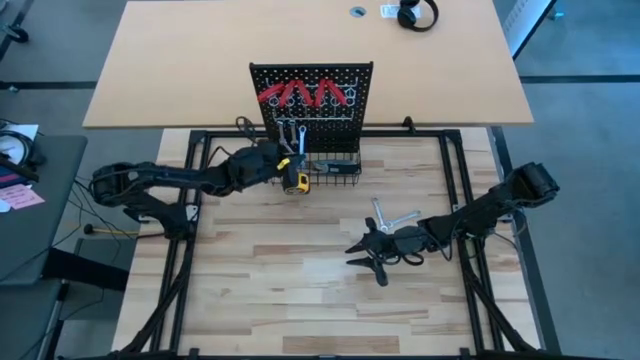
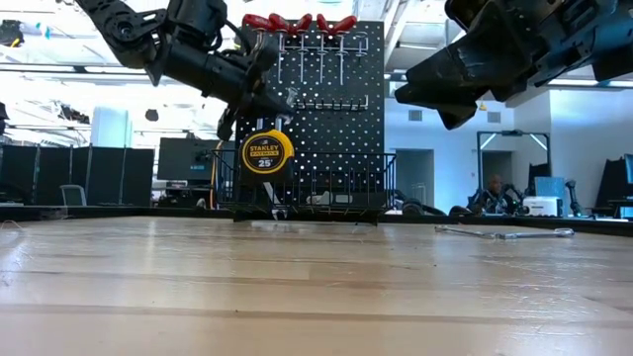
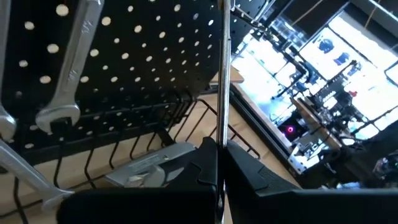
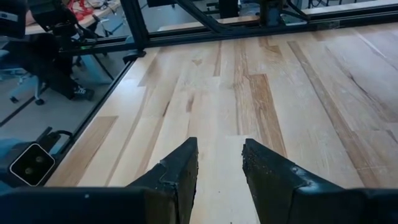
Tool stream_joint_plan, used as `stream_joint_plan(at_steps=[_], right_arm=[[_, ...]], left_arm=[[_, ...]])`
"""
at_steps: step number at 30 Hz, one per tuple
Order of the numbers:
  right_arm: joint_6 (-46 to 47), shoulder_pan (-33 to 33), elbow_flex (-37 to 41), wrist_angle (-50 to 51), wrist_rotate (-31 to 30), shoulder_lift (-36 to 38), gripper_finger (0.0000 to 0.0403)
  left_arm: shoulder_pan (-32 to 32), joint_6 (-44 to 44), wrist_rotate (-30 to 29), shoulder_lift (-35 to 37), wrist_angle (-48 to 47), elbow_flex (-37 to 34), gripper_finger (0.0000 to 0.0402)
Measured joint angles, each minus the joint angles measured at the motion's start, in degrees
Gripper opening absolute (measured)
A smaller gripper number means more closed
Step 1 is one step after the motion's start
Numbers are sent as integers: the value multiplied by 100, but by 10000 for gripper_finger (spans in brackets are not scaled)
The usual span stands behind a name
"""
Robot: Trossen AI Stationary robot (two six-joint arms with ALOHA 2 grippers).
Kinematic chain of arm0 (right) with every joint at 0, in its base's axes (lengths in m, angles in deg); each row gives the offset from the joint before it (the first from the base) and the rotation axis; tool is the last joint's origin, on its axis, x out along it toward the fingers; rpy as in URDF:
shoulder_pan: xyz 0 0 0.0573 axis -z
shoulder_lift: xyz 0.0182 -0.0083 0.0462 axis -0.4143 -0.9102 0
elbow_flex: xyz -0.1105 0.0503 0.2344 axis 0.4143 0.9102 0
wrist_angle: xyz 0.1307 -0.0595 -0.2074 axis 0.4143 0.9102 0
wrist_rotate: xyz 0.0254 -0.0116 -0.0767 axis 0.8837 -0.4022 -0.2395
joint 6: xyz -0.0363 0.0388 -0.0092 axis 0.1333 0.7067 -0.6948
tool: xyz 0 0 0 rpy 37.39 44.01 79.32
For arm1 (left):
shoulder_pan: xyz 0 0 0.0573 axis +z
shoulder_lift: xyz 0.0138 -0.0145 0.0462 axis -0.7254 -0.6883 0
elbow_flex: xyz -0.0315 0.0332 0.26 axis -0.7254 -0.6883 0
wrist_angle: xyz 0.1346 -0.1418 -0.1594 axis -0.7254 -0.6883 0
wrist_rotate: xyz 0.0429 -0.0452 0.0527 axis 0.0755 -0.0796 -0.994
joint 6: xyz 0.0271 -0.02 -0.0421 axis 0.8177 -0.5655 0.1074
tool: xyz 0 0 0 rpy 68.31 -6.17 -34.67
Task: Hang tools onto peg board
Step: Hang the wrench into the pegboard
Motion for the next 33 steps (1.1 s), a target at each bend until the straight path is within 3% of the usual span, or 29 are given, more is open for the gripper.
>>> stream_joint_plan(at_steps=[6,20,33], right_arm=[[0,0,0,-1,0,0,139],[0,0,0,-1,0,0,139],[-7,0,0,10,0,0,139]], left_arm=[[165,13,368,0,-18,0,0],[473,-92,443,0,-210,4,0],[27,220,270,-2,2,7,0]])
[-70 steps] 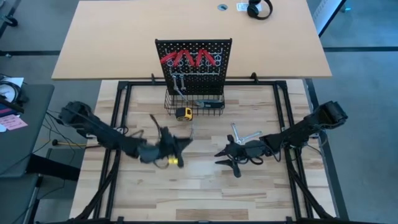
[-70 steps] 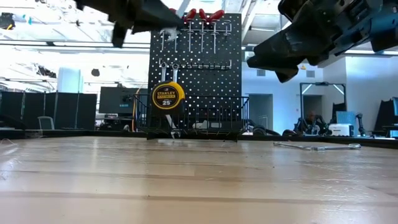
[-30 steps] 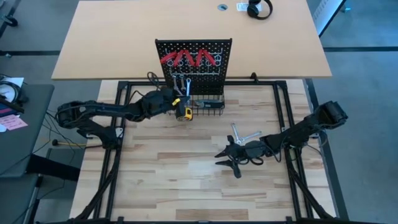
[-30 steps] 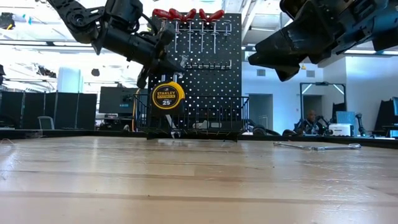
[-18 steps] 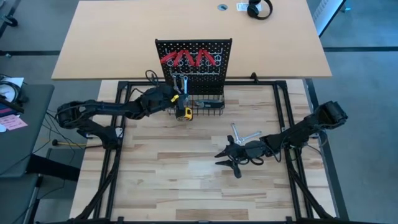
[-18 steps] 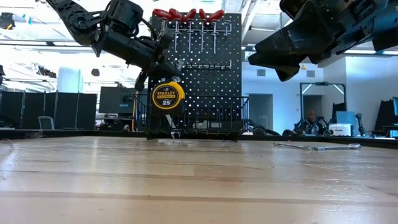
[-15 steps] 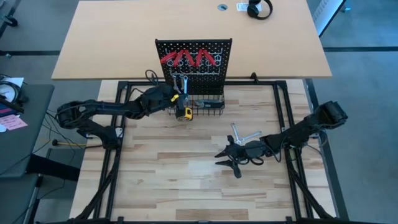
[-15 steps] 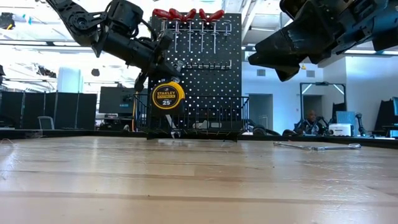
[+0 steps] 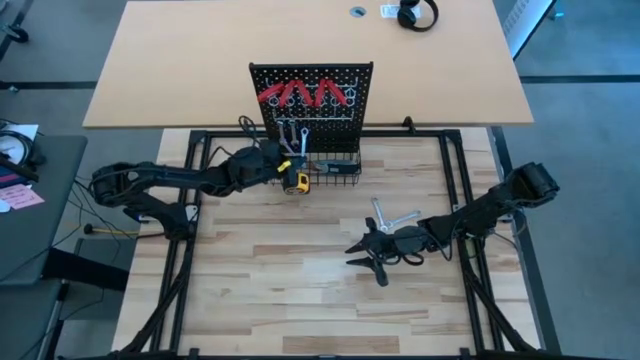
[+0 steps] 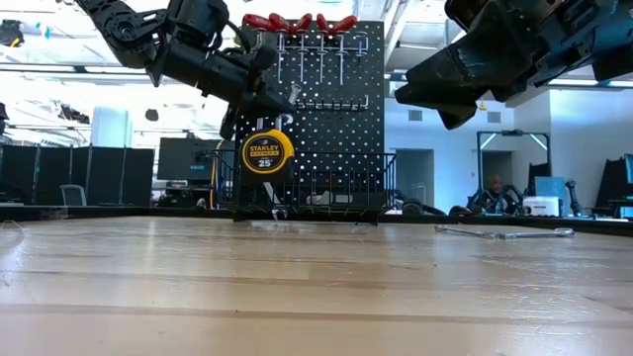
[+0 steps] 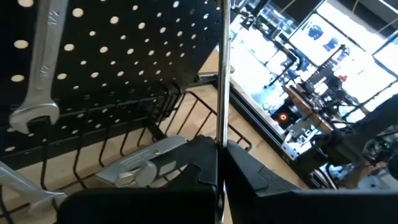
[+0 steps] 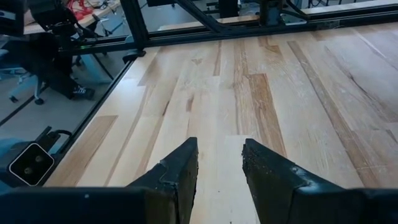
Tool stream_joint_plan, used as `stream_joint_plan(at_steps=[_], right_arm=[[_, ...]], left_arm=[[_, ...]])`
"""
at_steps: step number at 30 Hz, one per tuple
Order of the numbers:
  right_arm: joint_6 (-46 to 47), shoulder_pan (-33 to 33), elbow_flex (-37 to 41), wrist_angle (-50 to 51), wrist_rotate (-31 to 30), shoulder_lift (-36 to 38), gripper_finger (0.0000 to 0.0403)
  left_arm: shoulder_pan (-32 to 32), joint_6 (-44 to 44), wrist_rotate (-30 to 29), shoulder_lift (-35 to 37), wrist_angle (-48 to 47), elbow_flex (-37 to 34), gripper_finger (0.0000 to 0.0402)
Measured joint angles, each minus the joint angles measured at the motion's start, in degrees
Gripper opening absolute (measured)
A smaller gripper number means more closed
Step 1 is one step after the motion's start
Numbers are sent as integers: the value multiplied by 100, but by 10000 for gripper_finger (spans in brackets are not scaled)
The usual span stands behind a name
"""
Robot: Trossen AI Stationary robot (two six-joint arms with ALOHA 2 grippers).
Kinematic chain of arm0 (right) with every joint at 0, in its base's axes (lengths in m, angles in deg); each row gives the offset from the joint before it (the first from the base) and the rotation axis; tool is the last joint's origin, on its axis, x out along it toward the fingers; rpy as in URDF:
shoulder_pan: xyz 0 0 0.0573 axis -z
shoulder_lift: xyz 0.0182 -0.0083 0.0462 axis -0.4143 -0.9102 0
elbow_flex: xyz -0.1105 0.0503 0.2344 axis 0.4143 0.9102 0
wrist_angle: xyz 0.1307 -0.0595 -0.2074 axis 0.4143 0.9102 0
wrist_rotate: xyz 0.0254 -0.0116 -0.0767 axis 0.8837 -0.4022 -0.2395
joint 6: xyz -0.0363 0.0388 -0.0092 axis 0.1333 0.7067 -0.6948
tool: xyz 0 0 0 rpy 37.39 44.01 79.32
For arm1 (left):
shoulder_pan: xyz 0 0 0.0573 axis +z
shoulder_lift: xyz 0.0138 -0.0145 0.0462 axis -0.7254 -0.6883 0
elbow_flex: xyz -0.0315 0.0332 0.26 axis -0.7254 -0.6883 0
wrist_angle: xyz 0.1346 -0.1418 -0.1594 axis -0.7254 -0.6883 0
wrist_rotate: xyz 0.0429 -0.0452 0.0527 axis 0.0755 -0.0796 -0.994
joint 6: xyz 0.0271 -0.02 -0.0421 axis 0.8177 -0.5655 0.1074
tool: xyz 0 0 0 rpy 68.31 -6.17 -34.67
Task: Hang tools onto peg board
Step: Hang the wrench into the pegboard
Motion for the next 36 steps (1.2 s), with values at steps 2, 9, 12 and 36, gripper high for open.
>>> stream_joint_plan(at_steps=[2,9,12,36], right_arm=[[2,0,0,0,0,0,139],[4,0,0,-15,0,0,139],[4,0,0,-15,0,-2,139],[4,4,2,-14,0,-2,139]], left_arm=[[42,0,-32,0,-3,0,0],[329,-2,111,0,-46,0,0],[425,-2,267,0,-89,0,0],[544,99,497,4,-225,0,0]])
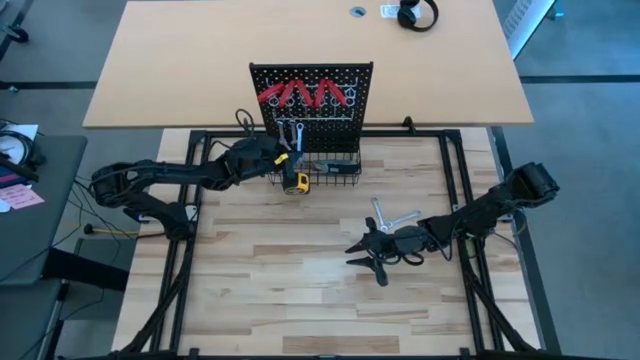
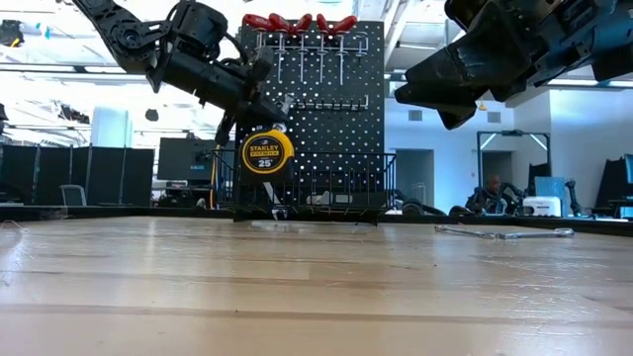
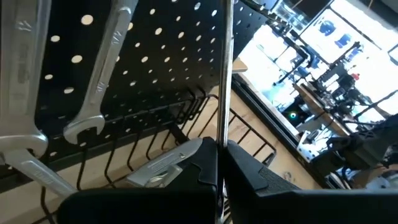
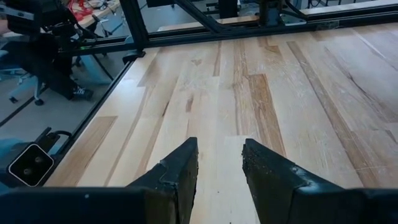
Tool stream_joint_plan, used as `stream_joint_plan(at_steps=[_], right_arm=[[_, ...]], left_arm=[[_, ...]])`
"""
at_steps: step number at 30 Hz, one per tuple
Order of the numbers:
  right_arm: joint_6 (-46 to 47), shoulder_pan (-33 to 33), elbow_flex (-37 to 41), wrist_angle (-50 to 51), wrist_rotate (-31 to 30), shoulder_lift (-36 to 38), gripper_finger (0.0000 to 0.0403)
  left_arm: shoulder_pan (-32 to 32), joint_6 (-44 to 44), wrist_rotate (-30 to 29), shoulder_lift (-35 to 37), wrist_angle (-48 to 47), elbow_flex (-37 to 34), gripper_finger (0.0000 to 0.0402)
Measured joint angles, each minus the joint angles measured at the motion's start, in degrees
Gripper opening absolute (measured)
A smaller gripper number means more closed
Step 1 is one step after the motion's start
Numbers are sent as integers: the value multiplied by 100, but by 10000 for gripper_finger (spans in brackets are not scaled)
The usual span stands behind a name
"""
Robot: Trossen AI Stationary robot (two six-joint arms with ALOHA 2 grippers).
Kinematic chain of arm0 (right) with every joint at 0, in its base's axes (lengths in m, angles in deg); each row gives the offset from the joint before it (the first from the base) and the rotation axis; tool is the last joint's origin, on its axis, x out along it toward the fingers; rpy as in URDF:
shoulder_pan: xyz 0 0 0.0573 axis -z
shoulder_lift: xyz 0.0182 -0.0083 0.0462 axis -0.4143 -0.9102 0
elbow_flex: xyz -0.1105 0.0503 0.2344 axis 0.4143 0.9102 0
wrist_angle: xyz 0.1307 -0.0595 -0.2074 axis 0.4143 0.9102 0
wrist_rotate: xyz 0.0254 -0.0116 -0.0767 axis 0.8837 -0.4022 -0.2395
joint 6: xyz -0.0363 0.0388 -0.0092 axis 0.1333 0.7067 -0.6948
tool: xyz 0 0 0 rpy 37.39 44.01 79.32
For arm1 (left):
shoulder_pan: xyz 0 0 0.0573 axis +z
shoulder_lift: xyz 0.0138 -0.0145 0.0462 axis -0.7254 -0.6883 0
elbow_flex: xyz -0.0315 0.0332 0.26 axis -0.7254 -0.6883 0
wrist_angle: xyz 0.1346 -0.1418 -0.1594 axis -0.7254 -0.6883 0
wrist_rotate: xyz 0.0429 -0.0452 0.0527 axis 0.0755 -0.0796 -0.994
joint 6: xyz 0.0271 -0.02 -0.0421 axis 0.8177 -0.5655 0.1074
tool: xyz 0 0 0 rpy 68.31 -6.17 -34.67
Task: Hang tools onto peg board
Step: Hang the wrench into the pegboard
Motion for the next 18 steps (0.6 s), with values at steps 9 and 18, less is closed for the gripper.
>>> stream_joint_plan(at_steps=[9,18], right_arm=[[-2,4,0,0,1,0,139],[-2,4,0,-96,1,0,139]], left_arm=[[-162,96,79,-2,202,0,0],[-22,80,135,-2,-162,0,0]])
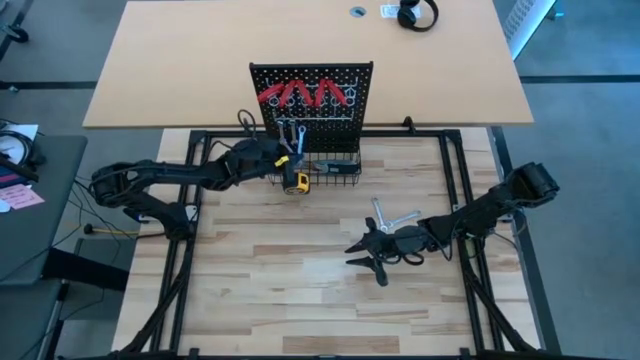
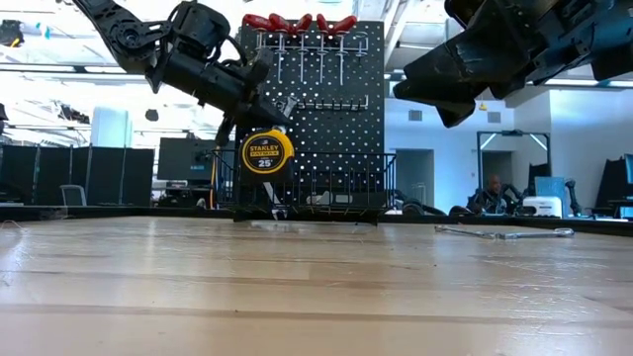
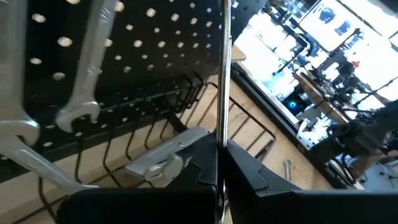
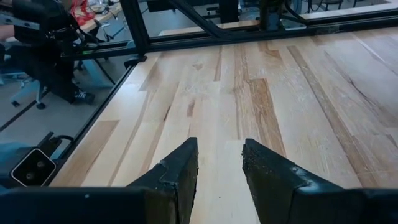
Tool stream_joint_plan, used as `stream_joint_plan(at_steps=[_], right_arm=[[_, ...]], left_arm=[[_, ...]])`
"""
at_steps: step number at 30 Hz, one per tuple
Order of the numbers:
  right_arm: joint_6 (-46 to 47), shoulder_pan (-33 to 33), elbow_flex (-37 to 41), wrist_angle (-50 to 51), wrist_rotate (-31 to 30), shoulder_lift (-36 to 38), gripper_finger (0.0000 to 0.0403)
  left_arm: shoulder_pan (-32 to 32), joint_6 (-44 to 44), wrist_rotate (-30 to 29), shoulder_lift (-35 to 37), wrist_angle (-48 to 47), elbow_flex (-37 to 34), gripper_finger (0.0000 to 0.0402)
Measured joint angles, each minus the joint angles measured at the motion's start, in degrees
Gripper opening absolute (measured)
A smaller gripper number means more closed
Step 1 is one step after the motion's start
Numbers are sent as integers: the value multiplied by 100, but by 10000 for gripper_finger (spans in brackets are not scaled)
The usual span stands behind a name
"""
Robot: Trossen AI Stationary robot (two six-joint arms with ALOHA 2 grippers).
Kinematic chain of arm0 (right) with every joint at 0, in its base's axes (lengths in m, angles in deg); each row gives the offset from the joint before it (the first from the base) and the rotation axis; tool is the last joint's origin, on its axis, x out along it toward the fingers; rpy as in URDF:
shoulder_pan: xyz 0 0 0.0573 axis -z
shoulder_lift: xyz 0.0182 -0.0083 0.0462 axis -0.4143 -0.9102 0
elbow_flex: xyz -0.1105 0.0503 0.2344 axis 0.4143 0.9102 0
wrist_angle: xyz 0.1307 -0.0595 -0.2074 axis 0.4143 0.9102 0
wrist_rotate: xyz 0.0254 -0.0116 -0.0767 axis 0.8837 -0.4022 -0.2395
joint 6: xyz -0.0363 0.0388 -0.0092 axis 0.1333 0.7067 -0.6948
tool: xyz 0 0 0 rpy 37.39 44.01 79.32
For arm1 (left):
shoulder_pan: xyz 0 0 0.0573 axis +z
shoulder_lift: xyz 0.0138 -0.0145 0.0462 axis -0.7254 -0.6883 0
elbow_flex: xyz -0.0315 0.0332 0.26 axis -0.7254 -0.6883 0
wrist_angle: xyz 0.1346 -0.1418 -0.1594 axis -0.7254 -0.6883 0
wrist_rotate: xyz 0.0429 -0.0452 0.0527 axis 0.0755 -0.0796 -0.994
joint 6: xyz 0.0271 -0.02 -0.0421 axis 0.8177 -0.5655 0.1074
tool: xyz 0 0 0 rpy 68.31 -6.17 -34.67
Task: Hang tools onto peg board
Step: Hang the wrench into the pegboard
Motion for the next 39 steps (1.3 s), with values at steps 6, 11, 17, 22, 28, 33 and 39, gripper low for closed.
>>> stream_joint_plan(at_steps=[6,11,17,22,28,33,39], right_arm=[[-2,0,0,0,1,0,139],[-86,0,0,5,-1,0,139],[-93,0,0,7,1,0,139],[-103,0,0,7,-1,0,139],[-103,0,0,7,1,0,139],[-101,0,0,5,1,0,139],[-98,0,0,7,1,0,139]], left_arm=[[31,19,138,0,75,0,0],[-63,66,417,-2,241,0,0],[-55,61,256,-2,218,0,0],[8,97,156,-2,307,0,0],[238,-9,249,-2,292,0,0],[319,-56,336,-2,237,0,0],[415,-104,337,-2,235,0,0]])
